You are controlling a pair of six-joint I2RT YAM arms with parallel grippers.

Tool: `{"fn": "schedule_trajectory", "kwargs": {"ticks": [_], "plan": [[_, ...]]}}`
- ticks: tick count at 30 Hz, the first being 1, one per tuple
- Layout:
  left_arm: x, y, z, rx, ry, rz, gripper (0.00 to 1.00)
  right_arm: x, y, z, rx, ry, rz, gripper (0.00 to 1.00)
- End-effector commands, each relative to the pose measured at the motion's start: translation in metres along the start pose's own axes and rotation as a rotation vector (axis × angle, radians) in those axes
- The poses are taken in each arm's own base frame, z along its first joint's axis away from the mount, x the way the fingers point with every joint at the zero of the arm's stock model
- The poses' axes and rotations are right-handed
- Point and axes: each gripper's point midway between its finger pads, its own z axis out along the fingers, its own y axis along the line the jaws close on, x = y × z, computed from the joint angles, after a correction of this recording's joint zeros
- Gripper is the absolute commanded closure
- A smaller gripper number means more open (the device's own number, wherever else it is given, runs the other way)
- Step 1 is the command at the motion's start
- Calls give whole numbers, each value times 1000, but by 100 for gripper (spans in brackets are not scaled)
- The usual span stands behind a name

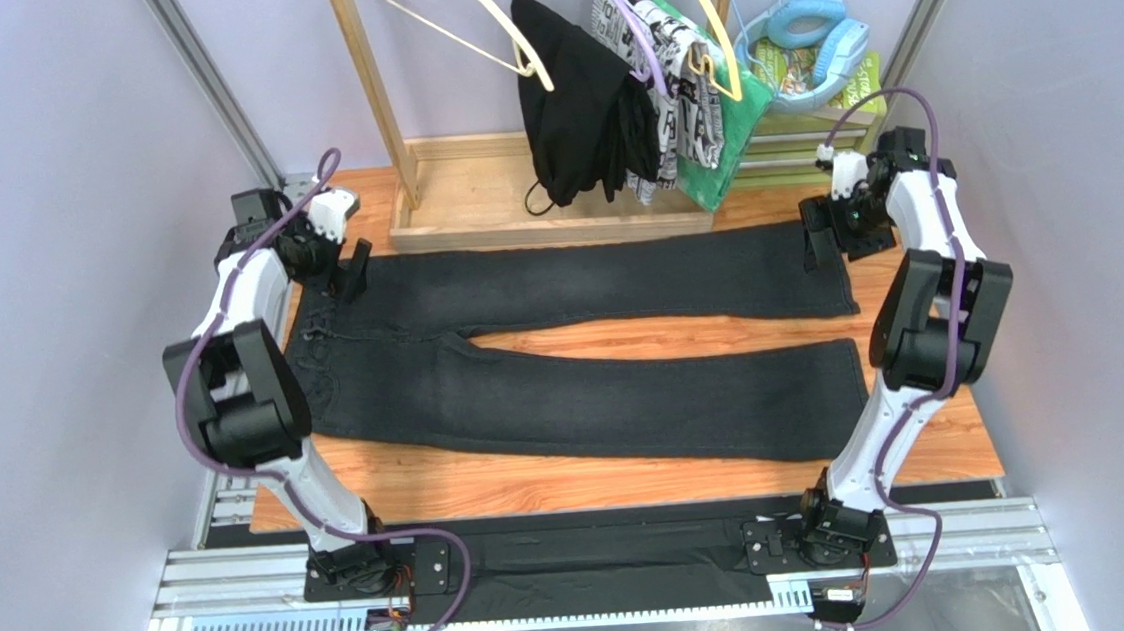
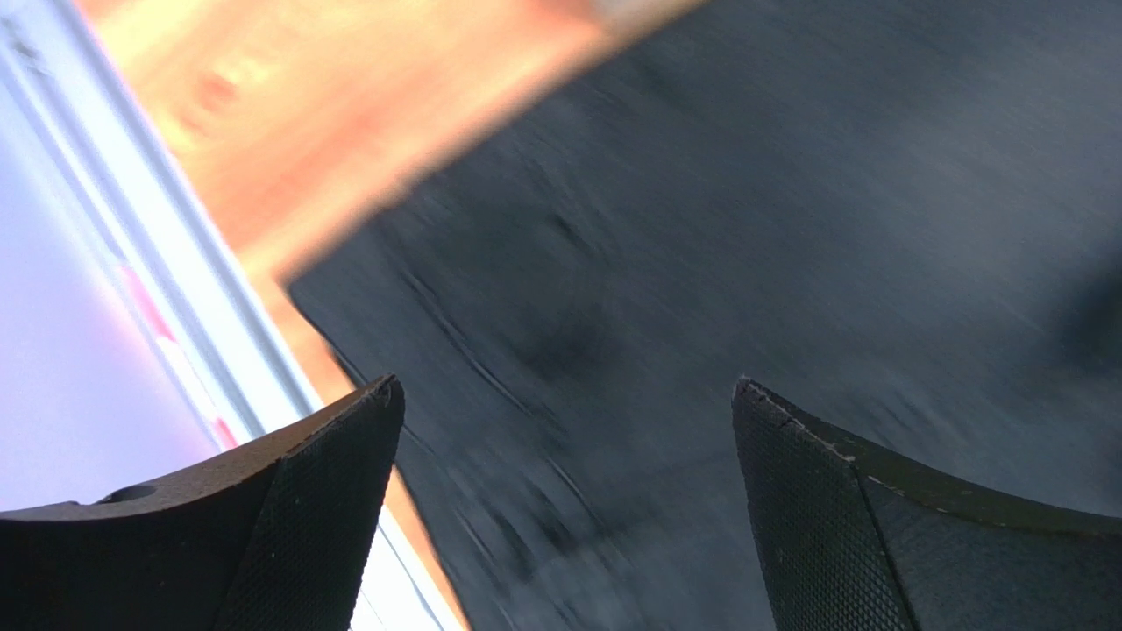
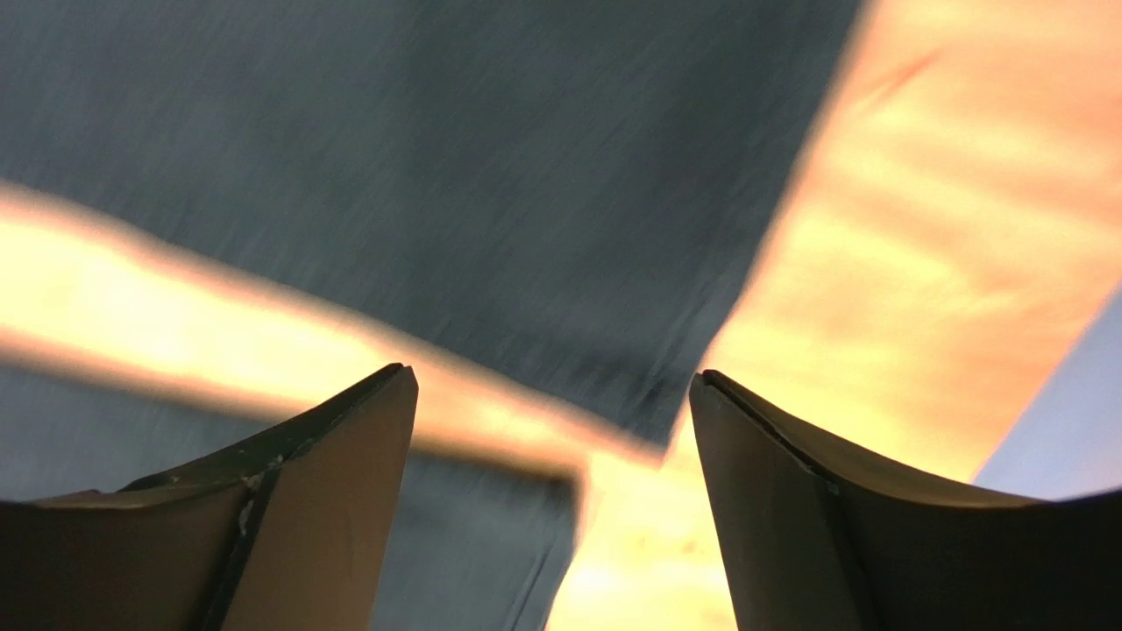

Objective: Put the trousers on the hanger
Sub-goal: Move the trousers to the center of the board, then fold the trousers

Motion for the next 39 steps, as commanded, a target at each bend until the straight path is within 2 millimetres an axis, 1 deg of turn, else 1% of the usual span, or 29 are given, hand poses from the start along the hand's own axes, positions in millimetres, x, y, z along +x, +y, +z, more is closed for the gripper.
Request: {"fn": "schedule_trajectory", "kwargs": {"ticks": [1,2,3,5,6,7,9,10,11,12,14,16,17,19,21,22,23,24,26,27,28,29,30,31,32,33,34,37,39], "plan": [[29,-52,-44,113,78,8,0,73,59,-41,-206,183,-110,16],[45,-60,-48,132,127,-2,0,82,63,-47,-214,200,-133,16],[56,-63,-55,129,157,-10,0,107,69,-44,-232,263,-142,16],[86,-80,-63,185,225,-53,0,125,75,-47,-247,291,-189,18],[96,-81,-67,185,259,-49,0,133,77,-46,-256,309,-195,18],[109,-89,-70,208,288,-61,0,149,86,-42,-283,348,-196,21],[132,-94,-79,224,362,-65,0,158,85,-33,-258,363,-216,23],[146,-101,-81,242,402,-68,0,170,87,-26,-252,390,-217,25],[158,-102,-85,240,444,-67,0,175,79,-20,-212,412,-221,25],[168,-110,-86,260,461,-64,0,171,68,-8,-161,391,-232,26],[177,-116,-91,283,475,-75,2,177,50,7,-95,432,-235,27],[179,-119,-93,289,478,-80,7,166,36,19,-47,413,-230,29],[176,-119,-92,291,466,-84,8,154,26,26,-23,408,-218,29],[172,-118,-89,298,456,-102,12,136,15,34,4,385,-206,30],[168,-118,-84,321,456,-145,15,109,-1,43,44,353,-188,31],[167,-118,-82,328,455,-163,15,105,-4,51,43,358,-178,32],[163,-117,-79,329,446,-188,15,96,-8,52,56,346,-173,32],[159,-112,-75,327,438,-196,15,77,-13,45,64,316,-171,30],[151,-111,-77,341,419,-212,12,65,-6,36,16,294,-171,29],[141,-108,-81,341,393,-189,9,66,-2,25,-19,303,-188,27],[138,-111,-88,361,385,-186,8,62,2,8,-28,273,-204,26],[129,-110,-95,357,341,-124,6,61,8,0,-57,248,-211,26],[125,-111,-100,362,322,-93,2,75,17,-10,-100,270,-214,25],[124,-118,-108,385,316,-75,1,74,22,-27,-112,240,-279,25],[121,-120,-116,383,305,-38,0,83,26,-35,-122,254,-298,26],[121,-122,-120,401,301,4,0,92,31,-42,-141,267,-336,26],[126,-131,-128,440,326,10,0,104,37,-51,-152,273,-397,26],[139,-139,-137,474,370,57,0,131,39,-57,-135,325,-470,26],[148,-144,-139,476,388,75,0,136,27,-55,-82,347,-527,26]]}}
